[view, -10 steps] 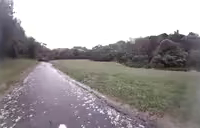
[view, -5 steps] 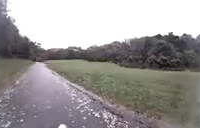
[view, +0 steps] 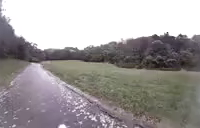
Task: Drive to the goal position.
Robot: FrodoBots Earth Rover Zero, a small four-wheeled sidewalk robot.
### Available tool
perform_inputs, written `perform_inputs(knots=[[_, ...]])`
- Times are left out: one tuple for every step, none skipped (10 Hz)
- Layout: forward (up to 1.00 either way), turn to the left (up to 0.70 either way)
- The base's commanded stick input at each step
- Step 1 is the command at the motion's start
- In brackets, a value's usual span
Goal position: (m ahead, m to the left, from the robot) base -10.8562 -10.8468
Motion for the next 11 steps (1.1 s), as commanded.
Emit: perform_inputs(knots=[[0.0, -0.45], [0.0, -0.45], [0.0, -0.45], [0.0, -0.45], [0.0, -0.45], [0.0, -0.45], [0.0, -0.45], [0.0, -0.41], [0.0, -0.13], [0.0, 0.14], [0.0, 0.4]])
